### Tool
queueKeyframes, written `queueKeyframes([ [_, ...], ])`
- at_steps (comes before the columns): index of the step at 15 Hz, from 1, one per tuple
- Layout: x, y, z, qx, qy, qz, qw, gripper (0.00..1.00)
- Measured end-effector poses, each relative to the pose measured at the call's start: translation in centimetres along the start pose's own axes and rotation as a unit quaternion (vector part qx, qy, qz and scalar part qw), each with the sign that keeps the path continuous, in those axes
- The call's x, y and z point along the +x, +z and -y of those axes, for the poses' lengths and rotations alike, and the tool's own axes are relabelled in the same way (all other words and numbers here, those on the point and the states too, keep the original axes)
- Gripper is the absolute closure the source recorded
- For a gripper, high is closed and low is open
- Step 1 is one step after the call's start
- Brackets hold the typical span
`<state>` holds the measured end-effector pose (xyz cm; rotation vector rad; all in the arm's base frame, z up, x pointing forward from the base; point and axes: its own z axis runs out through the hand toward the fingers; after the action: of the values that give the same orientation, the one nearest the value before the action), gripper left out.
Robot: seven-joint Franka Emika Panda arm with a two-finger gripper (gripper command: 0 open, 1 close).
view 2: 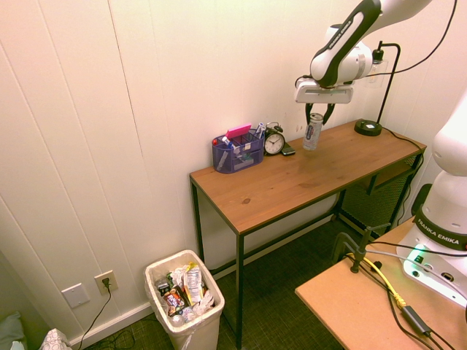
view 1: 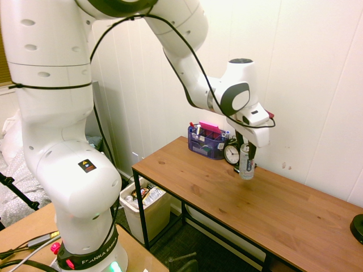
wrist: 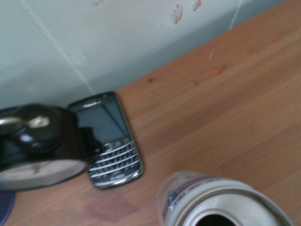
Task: Throw the can in the trash bin
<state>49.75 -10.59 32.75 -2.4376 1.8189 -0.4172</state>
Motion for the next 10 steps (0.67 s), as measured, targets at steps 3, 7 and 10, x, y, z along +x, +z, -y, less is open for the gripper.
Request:
queueKeyframes([
  [3,-7.8,-4.9,3.1,0.017,-0.062,-0.017,0.998,1.00],
  [7,-23.6,-12.8,8.0,0.032,-0.152,-0.024,0.988,1.00],
  [10,-33.2,-17.4,12.3,0.041,-0.207,-0.013,0.977,1.00],
])
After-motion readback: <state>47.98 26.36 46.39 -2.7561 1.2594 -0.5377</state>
